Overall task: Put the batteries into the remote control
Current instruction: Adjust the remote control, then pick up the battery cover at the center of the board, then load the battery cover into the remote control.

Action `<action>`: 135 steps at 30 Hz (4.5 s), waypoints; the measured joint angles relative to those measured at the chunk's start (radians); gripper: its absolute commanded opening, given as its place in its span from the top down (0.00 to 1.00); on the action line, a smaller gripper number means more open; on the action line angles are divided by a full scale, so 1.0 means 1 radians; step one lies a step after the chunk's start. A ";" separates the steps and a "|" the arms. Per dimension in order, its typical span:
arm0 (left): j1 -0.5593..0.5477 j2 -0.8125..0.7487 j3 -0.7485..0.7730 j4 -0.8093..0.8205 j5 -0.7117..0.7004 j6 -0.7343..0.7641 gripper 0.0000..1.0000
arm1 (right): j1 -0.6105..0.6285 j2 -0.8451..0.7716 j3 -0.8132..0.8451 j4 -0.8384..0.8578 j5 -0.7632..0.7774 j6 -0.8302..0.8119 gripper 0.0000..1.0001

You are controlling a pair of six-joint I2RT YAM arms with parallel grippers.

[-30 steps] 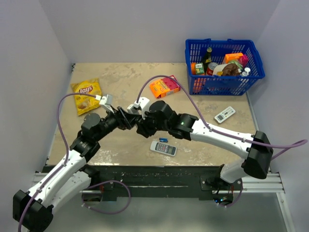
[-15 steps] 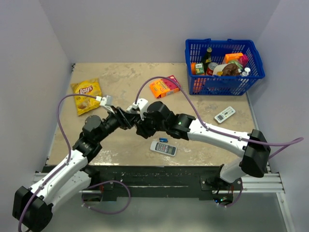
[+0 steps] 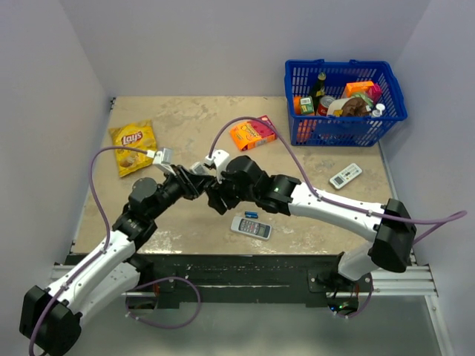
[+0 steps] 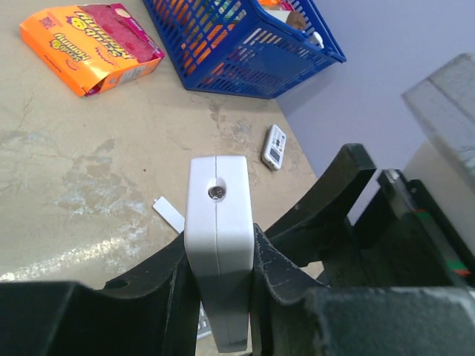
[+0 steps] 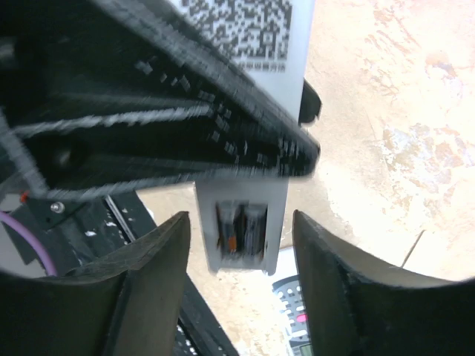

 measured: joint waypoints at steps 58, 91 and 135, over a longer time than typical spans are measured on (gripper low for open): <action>0.407 0.210 0.088 -0.058 0.426 0.135 0.94 | -0.353 0.299 -0.053 -0.247 0.036 -0.023 0.51; 0.407 0.210 0.088 -0.055 0.438 0.135 0.94 | -0.313 0.409 0.060 -0.325 0.087 -0.028 0.75; 0.326 0.679 -0.252 0.972 0.319 -0.252 0.98 | -0.043 0.185 0.169 -0.351 0.113 -0.198 1.00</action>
